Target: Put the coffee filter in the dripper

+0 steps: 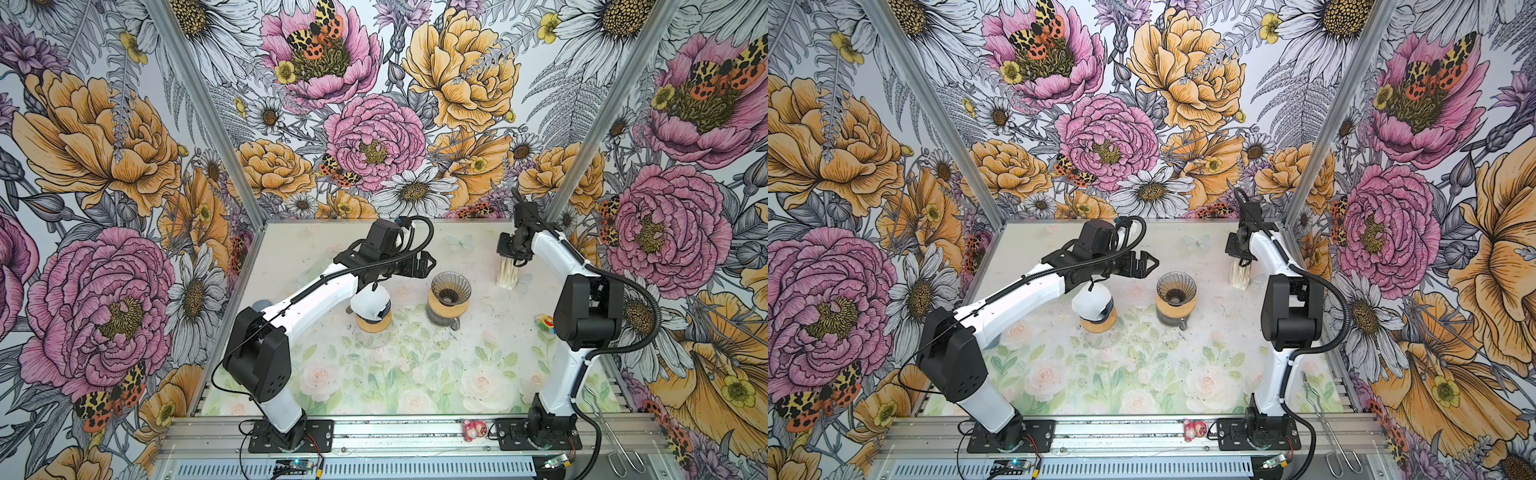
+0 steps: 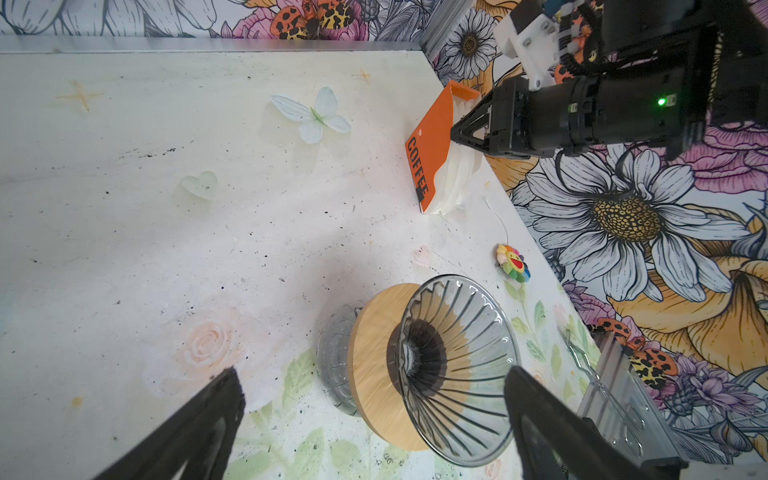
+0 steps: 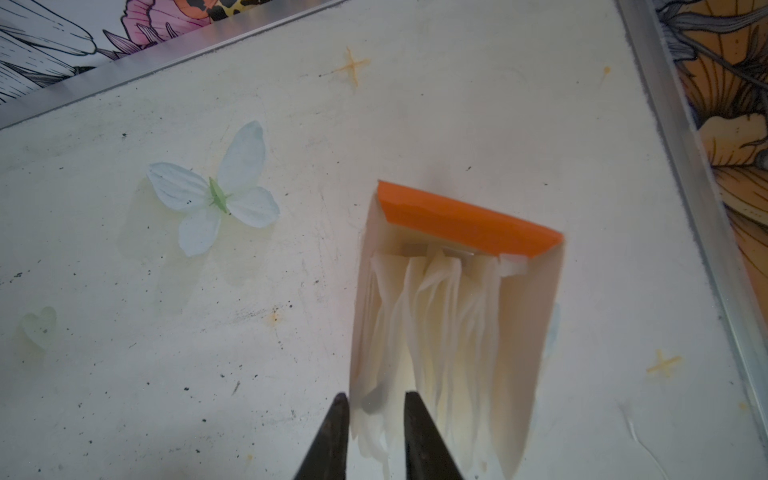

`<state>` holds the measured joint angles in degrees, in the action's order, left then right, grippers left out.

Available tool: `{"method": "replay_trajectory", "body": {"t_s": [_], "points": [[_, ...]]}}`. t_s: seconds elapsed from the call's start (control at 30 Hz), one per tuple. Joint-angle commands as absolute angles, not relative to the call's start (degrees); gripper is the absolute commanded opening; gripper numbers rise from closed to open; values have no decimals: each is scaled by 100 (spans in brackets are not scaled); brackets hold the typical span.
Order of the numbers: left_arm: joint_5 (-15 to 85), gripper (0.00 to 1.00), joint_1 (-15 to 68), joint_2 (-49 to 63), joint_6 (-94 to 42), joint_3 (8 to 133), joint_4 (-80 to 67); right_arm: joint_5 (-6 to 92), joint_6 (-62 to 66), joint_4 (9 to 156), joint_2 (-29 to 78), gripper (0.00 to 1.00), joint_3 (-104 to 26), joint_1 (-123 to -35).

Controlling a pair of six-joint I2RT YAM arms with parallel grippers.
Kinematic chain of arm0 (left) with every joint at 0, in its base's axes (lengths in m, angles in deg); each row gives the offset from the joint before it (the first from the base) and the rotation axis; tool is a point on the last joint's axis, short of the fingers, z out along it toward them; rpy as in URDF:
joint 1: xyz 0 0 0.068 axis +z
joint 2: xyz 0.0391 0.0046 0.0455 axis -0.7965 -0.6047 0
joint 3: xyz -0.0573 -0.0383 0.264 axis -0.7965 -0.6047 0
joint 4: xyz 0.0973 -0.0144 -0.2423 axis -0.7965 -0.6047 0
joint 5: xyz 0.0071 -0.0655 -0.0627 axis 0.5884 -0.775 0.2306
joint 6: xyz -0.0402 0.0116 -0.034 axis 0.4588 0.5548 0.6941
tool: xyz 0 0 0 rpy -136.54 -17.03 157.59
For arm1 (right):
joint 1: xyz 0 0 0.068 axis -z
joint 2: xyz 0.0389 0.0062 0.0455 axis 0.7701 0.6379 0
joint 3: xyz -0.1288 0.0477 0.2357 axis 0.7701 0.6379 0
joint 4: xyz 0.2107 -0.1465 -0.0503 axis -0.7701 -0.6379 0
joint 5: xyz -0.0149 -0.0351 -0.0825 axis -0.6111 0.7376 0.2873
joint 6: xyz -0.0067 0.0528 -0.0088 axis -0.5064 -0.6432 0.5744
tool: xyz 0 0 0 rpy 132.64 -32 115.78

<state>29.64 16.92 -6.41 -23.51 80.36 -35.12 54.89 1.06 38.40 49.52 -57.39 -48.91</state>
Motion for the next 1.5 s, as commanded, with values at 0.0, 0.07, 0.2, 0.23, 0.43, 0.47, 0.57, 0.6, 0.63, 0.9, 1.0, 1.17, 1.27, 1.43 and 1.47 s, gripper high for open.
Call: {"method": "replay_trajectory", "body": {"t_s": [0.0,0.07,0.2,0.23,0.43,0.47,0.57,0.6,0.63,0.9,1.0,1.17,1.27,1.43,1.47], "points": [[2854,99,1665,-725,-2351,8217,-3563,5530,103,3845,5135,26,-5950,-4864],[2867,99,1662,-724,-2356,8223,-3572,5563,66,3845,5177,24,-5955,-4852],[2876,99,1662,-718,-2352,8225,-3581,5634,55,3850,5182,19,-5966,-4855],[2875,99,1666,-724,-2348,8225,-3594,5661,51,3849,5174,17,-5961,-4852],[2852,99,1662,-759,-2349,8264,-3591,5693,72,3852,5156,9,-5996,-4843],[2858,99,1664,-759,-2344,8274,-3594,5685,66,3850,5156,8,-5998,-4847],[2849,99,1660,-763,-2334,8278,-3596,5667,65,3845,5123,4,-5988,-4850],[2851,99,1659,-760,-2341,8276,-3605,5654,65,3843,5105,3,-5978,-4847],[2857,99,1658,-760,-2335,8278,-3599,5647,68,3845,5082,3,-5966,-4844],[2836,99,1650,-767,-2337,8278,-3610,5605,56,3836,4793,0,-5774,-4856],[2813,99,1650,-768,-2342,8276,-3605,5563,51,3811,4691,0,-5681,-4855],[2801,99,1650,-759,-2347,8268,-3609,5500,31,3700,4603,0,-5575,-4866],[2790,99,1650,-759,-2352,8261,-3606,5517,25,3681,4622,0,-5514,-4859],[2804,99,1650,-751,-2350,8234,-3605,5500,18,3683,4714,6,-5508,-4854],[2799,99,1650,-750,-2346,8234,-3605,5492,10,3686,4732,7,-5511,-4858]]}}
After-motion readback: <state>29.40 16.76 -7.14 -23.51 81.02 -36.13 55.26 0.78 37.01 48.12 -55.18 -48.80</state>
